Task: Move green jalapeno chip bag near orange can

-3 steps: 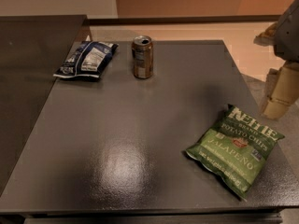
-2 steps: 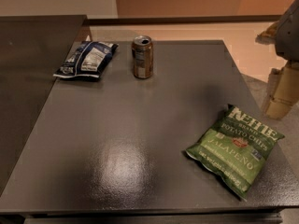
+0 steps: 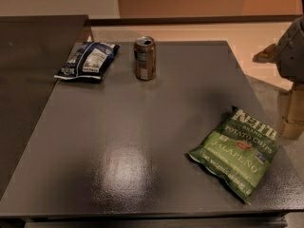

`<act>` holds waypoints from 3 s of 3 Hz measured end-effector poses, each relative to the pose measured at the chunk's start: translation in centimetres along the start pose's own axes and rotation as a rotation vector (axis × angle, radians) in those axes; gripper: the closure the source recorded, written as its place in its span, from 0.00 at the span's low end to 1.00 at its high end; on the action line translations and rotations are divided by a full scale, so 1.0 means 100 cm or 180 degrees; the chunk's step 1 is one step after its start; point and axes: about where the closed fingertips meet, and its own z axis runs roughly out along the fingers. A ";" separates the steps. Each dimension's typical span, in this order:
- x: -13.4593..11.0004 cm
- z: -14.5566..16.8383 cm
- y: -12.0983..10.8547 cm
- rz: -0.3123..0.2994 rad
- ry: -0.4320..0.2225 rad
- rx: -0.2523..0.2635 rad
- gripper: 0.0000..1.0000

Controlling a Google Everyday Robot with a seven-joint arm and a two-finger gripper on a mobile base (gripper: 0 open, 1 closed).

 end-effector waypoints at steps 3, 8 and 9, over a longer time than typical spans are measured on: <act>0.009 0.065 0.048 -0.1200 -0.0254 -0.0420 0.00; 0.001 0.073 0.041 -0.1828 -0.0100 -0.0368 0.88; -0.014 0.060 0.018 -0.1796 -0.0035 -0.0225 1.00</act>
Offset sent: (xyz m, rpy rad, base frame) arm -0.0470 -0.0022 -0.0881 0.0091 0.1206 0.4660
